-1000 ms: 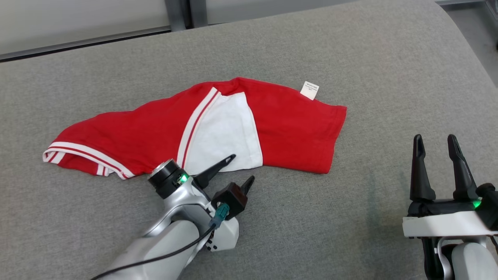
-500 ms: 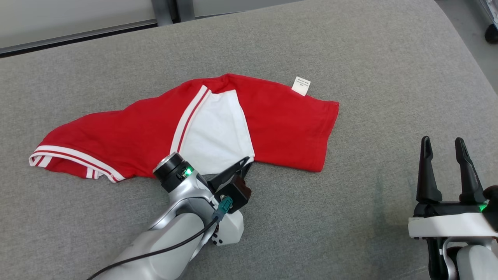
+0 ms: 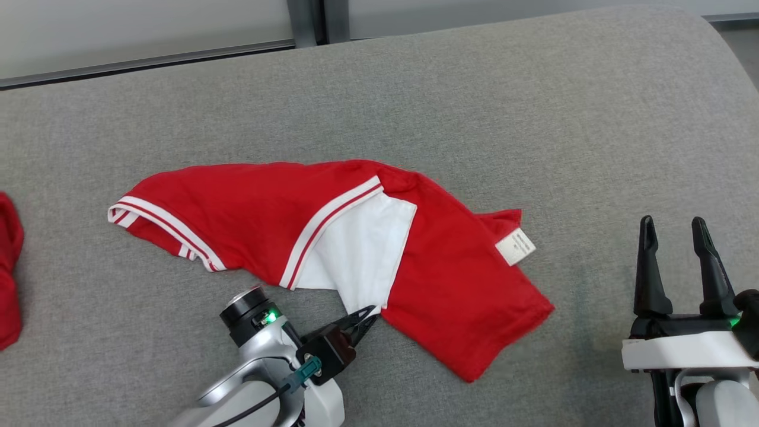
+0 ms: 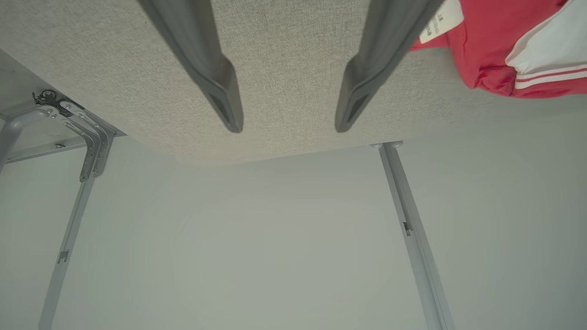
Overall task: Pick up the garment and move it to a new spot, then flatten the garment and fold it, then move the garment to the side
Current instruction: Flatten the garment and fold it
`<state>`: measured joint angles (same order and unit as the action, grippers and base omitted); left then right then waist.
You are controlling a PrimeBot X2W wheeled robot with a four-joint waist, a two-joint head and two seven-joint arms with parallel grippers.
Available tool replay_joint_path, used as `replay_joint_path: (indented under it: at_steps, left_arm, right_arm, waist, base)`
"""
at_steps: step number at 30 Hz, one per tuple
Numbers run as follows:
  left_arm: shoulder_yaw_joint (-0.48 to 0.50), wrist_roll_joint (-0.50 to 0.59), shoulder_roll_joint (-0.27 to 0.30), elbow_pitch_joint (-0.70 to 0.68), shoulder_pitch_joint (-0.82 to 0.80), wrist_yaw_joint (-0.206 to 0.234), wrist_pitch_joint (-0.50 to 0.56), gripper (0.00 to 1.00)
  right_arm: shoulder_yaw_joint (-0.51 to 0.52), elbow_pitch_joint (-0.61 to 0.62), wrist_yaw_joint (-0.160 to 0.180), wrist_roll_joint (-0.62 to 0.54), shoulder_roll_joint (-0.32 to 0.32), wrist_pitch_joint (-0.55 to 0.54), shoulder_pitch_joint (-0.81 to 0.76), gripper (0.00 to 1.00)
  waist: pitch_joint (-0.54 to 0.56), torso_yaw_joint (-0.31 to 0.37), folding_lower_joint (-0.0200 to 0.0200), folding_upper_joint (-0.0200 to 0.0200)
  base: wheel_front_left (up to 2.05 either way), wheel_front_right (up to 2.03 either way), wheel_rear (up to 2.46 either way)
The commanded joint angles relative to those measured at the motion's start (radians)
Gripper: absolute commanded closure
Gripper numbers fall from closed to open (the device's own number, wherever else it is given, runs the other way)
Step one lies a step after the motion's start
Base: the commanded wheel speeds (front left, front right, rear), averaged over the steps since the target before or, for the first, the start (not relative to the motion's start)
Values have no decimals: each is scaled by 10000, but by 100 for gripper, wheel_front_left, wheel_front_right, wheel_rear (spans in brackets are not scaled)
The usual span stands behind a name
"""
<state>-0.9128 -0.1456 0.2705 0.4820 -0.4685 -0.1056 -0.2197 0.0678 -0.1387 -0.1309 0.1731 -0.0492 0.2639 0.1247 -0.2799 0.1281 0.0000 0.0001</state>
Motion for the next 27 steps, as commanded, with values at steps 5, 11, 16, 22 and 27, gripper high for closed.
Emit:
replay_joint_path:
  at_steps: [5, 11, 16, 22, 27]
  left_arm:
    - [77, -203, 97, -470, 314, 182, 40, 0]
    - [-3, -246, 175, -837, 489, 314, 207, 0]
    - [-49, -280, 227, -894, 491, 393, 233, 68]
    - [-113, -320, 191, -777, 469, 455, 185, 100]
    - [-178, -273, 161, -637, 355, 523, 121, 100]
  right_arm:
    - [-51, 62, 4, -119, -25, 7, 0, 0]
    - [-18, 71, 4, -232, -25, 7, -40, 0]
    - [-9, 51, 4, -285, -25, 7, -76, 0]
    - [-105, -18, 4, -298, -25, 7, -92, 0]
    - [-184, -29, 4, -276, -25, 6, -113, 0]
  waist:
    - [-32, -204, 0, -1]
    - [-82, -363, 0, -1]
    - [-55, -399, 0, -1]
    - [47, -361, 0, -1]
    - [110, -310, 0, -1]
  base:
    - [0, 0, 0]
    - [0, 0, 0]
    - [0, 0, 0]
    - [0, 0, 0]
    - [0, 0, 0]
